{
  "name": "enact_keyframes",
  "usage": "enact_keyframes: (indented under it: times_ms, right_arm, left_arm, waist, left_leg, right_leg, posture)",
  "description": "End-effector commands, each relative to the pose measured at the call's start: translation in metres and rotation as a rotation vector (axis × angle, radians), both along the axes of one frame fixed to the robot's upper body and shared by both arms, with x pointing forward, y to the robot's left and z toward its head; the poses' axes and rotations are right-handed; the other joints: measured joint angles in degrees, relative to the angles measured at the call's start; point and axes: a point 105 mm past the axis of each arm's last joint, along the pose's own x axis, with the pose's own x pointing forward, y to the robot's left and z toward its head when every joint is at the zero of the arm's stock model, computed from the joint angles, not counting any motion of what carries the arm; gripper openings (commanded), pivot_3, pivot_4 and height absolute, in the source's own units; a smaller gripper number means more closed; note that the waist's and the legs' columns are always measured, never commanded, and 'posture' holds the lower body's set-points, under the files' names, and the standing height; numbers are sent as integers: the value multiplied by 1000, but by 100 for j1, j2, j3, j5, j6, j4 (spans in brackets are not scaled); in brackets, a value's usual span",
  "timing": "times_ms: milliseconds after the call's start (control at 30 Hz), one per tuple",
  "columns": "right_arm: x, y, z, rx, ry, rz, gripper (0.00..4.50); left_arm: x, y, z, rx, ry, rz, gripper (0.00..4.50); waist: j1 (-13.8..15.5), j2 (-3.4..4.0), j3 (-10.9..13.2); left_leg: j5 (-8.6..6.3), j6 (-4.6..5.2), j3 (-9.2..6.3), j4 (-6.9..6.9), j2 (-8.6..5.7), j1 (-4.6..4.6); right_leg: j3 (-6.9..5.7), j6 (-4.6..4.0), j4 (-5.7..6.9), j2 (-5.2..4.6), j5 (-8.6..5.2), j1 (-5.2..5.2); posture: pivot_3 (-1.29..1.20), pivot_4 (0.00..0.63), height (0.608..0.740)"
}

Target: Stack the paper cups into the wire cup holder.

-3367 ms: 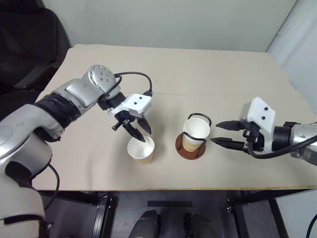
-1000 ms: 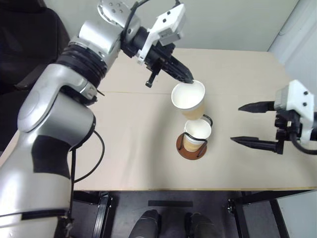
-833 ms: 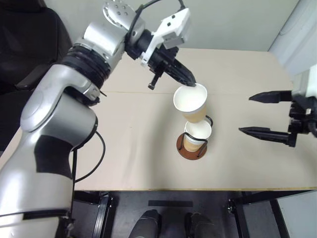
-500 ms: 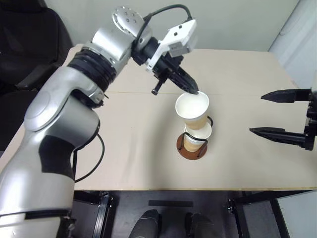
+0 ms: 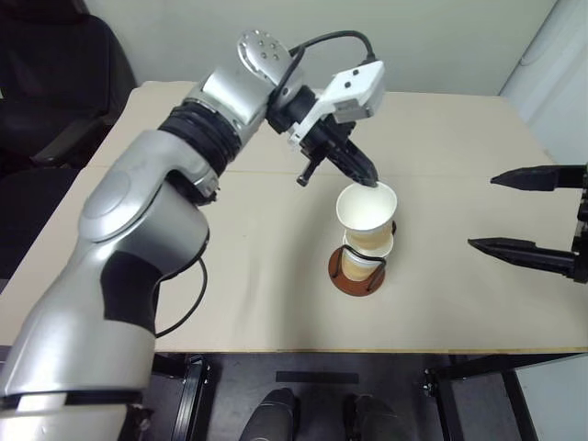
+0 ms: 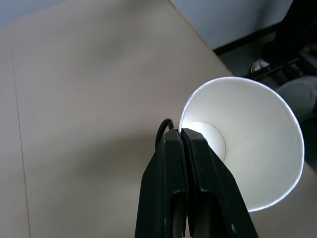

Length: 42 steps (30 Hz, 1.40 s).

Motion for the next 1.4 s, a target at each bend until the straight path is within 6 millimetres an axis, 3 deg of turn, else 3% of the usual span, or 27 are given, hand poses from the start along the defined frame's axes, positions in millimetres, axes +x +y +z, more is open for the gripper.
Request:
enact_keyframes:
  times_ms: [33, 1400]
  right_arm:
    - [-2, -1, 11, -12, -50, 0, 4464]
    - [6, 0, 13, -24, -59, 24, 4464]
  left_arm:
    - [-2, 2, 4, 12, -19, -25, 0]
    - [8, -1, -8, 28, -39, 10, 0]
  waist:
    - [-1, 0, 0]
    - [12, 0, 0]
  left_leg:
    - [0, 0, 2, 1, -2, 0]
    - [0, 3, 10, 10, -1, 0]
  right_leg:
    - [-2, 0, 0, 2, 0, 0]
    - [3, 7, 6, 2, 0, 0]
  posture:
    - [0, 150, 740]
    - [0, 150, 740]
